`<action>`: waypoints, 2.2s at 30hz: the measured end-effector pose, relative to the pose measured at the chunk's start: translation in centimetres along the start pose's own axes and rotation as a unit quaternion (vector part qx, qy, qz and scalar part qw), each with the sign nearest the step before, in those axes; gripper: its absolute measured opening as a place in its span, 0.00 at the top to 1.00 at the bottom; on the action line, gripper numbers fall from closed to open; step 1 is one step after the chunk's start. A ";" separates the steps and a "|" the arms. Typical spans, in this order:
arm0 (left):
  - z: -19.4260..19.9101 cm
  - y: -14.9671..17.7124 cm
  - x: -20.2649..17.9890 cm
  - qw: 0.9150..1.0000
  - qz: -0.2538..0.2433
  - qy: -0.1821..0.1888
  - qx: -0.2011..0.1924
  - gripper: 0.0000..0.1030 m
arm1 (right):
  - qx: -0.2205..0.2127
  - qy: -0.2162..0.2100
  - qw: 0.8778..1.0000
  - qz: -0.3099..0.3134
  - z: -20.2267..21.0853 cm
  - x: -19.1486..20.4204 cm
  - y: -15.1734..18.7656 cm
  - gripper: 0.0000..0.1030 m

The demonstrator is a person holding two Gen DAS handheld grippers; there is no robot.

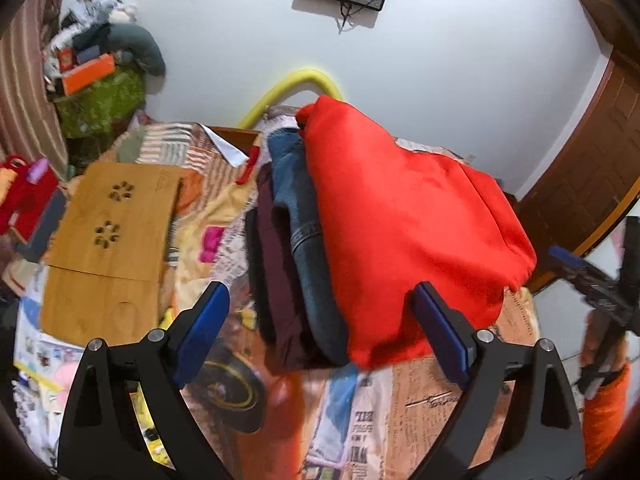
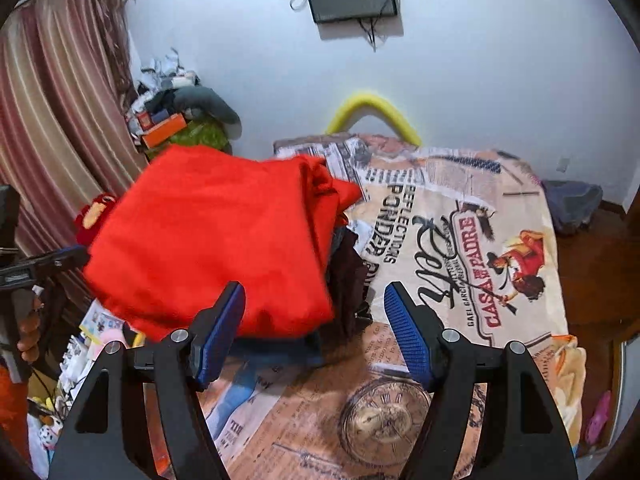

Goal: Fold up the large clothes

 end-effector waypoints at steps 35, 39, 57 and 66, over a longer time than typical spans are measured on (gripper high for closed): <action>28.6 20.9 -16.7 0.909 -0.099 -0.033 -0.403 0.08 | -0.340 -0.030 0.936 0.086 25.5 12.1 12.5 0.24; 28.2 21.3 -17.1 0.907 -0.100 -0.048 -0.407 0.02 | -0.347 -0.022 0.934 0.086 25.7 12.3 12.7 0.17; 27.5 21.8 -16.7 0.906 -0.092 -0.051 -0.409 0.01 | -0.346 -0.005 0.934 0.083 25.1 11.9 14.2 0.00; 26.9 21.7 -16.8 0.910 -0.093 -0.048 -0.401 0.01 | -0.341 0.001 0.936 0.082 25.2 12.1 14.4 0.00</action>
Point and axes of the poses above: each gripper's, at about its wrist camera, not at the fingertips, and z roughly against the way its jaws point, x to its left, y to its underside, the point moved 1 cm from there along -z, roughly the way its jaws point, and after that the axes turned 1 degree about -z, right-handed, at the moved point
